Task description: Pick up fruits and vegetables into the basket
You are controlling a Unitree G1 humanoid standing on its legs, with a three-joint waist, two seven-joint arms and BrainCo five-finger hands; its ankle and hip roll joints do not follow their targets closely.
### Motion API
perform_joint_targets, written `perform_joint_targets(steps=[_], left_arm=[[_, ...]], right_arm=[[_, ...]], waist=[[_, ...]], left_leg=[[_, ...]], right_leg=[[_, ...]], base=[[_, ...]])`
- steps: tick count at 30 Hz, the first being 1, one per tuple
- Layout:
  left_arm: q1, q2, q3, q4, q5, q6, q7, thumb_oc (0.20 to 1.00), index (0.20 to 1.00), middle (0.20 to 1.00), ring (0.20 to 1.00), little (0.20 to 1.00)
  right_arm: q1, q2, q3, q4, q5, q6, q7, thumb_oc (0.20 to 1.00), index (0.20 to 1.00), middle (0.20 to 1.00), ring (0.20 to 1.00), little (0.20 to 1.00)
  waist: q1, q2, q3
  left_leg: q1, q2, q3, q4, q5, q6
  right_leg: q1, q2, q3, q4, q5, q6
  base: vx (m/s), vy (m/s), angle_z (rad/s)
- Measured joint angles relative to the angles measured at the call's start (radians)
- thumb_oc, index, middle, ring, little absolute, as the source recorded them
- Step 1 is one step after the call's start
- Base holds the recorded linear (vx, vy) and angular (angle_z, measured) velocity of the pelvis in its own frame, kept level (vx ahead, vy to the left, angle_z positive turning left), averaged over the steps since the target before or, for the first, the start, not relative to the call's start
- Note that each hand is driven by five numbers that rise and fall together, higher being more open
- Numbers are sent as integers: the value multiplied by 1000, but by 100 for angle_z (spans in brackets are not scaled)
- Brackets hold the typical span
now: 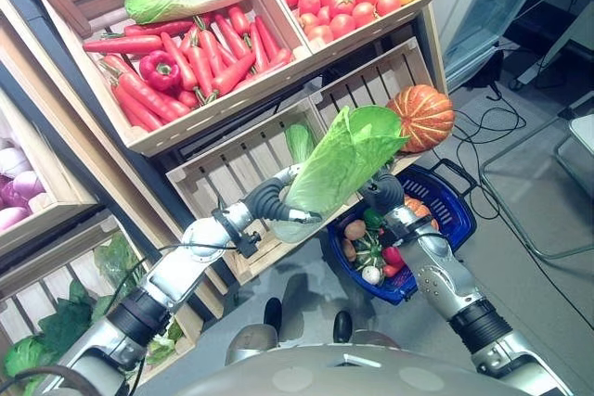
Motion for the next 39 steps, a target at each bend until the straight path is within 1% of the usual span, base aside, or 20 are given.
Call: perform_joint_targets(steps=[3, 4, 5, 7, 9, 11, 14, 15, 16, 21, 22, 24, 26, 28, 31, 36, 39], left_arm=[[0, 8, 0, 0, -29, 24, -39, 200, 200, 200, 200, 200], [0, 9, 1, 0, -40, 34, -51, 200, 200, 200, 200, 200], [0, 9, 2, 0, -46, 43, -59, 200, 200, 200, 200, 200], [-1, 20, 4, 0, -65, 74, -60, 200, 200, 200, 200, 200], [-1, 30, 6, 2, -85, 108, -65, 200, 200, 200, 200, 200], [-1, 36, 10, 6, -98, 133, -70, 200, 200, 200, 200, 200], [-1, 40, 17, 7, -100, 151, -76, 200, 200, 200, 200, 200], [2, 38, 16, 7, -105, 150, -83, 200, 200, 200, 200, 200], [3, 38, 15, 7, -108, 150, -85, 200, 200, 200, 200, 200], [5, 25, 13, 0, -137, 138, -83, 200, 200, 200, 200, 200], [14, 15, 16, 0, -138, 125, -69, 200, 200, 200, 200, 200], [37, -14, 22, 3, -136, 128, -18, 200, 200, 200, 200, 200], [50, -27, 24, 3, -135, 125, 19, 200, 200, 200, 200, 200], [82, -43, 53, 3, -125, 109, 66, 200, 200, 200, 200, 200], [124, -53, 129, 2, -115, 77, 130, 200, 200, 200, 200, 200], [150, -70, 227, 3, -96, 55, 220, 200, 200, 200, 200, 200], [157, -85, 252, 4, -78, 37, 264, 200, 200, 200, 200, 200]], right_arm=[[2, -16, 18, 1, 0, 0, 1, 1000, 1000, 1000, 1000, 1000], [2, -18, 18, 1, 1, 0, 3, 840, 840, 840, 840, 840], [2, -21, 18, 1, 1, 0, 9, 630, 630, 630, 630, 630], [2, -35, 20, 0, 5, 0, 32, 460, 460, 460, 460, 460], [3, -40, 24, 0, 10, -1, 51, 200, 200, 200, 200, 200], [6, -42, 30, -3, 10, -2, 67, 200, 200, 200, 200, 200], [6, -43, 40, -10, 12, -3, 69, 200, 200, 200, 200, 200], [6, -43, 39, -10, 13, -3, 66, 573, 573, 573, 573, 573], [6, -44, 40, -10, 17, -3, 65, 1000, 1000, 1000, 1000, 1000], [6, -43, 24, -3, 21, -2, 37, 1000, 1000, 1000, 1000, 1000], [7, -39, 15, -3, 20, -1, 36, 1000, 1000, 1000, 1000, 1000], [7, -25, 14, -16, 19, -3, 35, 1000, 1000, 1000, 1000, 1000], [7, -14, 14, -17, 19, -3, 25, 1000, 1000, 1000, 1000, 1000], [12, 15, 0, -17, 19, -4, 4, 1000, 1000, 1000, 1000, 1000], [41, 52, -44, -25, 18, -9, -23, 1000, 1000, 1000, 1000, 1000], [53, 54, -79, -37, 11, -9, -29, 1000, 1000, 1000, 1000, 1000], [61, 55, -94, -43, 10, -9, -29, 1000, 1000, 1000, 1000, 1000]], waist=[[1, 0, -21], [1, 0, -24], [1, 0, -25], [1, 0, -26], [0, 0, -29], [0, 0, -36], [0, 0, -40], [2, 1, -40], [2, 1, -40], [2, 2, -44], [2, 3, -44], [0, 4, -46], [2, 5, -46], [2, 5, -46], [4, 5, -47], [5, 6, -48], [7, 6, -48]], left_leg=[[-6, 0, -1, 0, 0, 0], [-6, 0, -1, 0, 0, 0], [-6, 1, -1, 0, 0, 0], [-6, 1, 0, 0, 0, 0], [-6, 1, 0, 0, 0, 0], [-7, 1, 0, 0, 0, 0], [-8, 2, 0, 0, 0, 0], [-8, 2, 0, 0, 0, 0], [-8, 2, 0, 0, 0, 0], [-8, 2, 1, 0, -1, 1], [-8, 2, 1, 0, -1, 1], [-8, 2, 4, 0, -1, 1], [-8, 2, 4, 0, -1, 1], [-9, 2, 4, 0, -1, 1], [-15, 3, 3, 0, -1, 1], [-23, 2, 1, 0, -1, 2], [-24, 2, -2, 0, -1, 2]], right_leg=[[-5, 0, -1, -1, 0, 0], [-5, 0, 0, -1, 0, 0], [-4, 0, 0, -1, 0, 0], [-4, 0, 0, -1, 0, 2], [-5, 0, 1, -1, 0, 1], [-6, 0, 1, -1, 0, 1], [-6, 0, 1, -2, 0, 1], [-6, 0, 1, -2, 0, 1], [-6, -1, 0, -2, 0, 1], [-7, 0, 2, -2, -1, 3], [-7, 0, 2, -2, 0, 2], [-8, 0, 5, -2, 0, 1], [-8, 0, 5, -2, 0, 1], [-9, 0, 5, -2, 0, 1], [-15, 0, 4, -1, 0, 2], [-21, -1, 3, 0, 0, 1], [-20, -1, 1, -3, 0, 1]], base=[[0, 0, 0], [0, 0, 0], [0, 0, 0], [0, 0, 0], [0, 0, 0], [0, 0, 0], [0, 0, 0], [0, 0, 0], [0, 0, 0], [0, 0, 0], [0, 0, 0], [8, -3, -3], [0, 0, 0], [0, 0, 0], [0, 0, 0], [0, 0, 0], [0, 0, 0]])
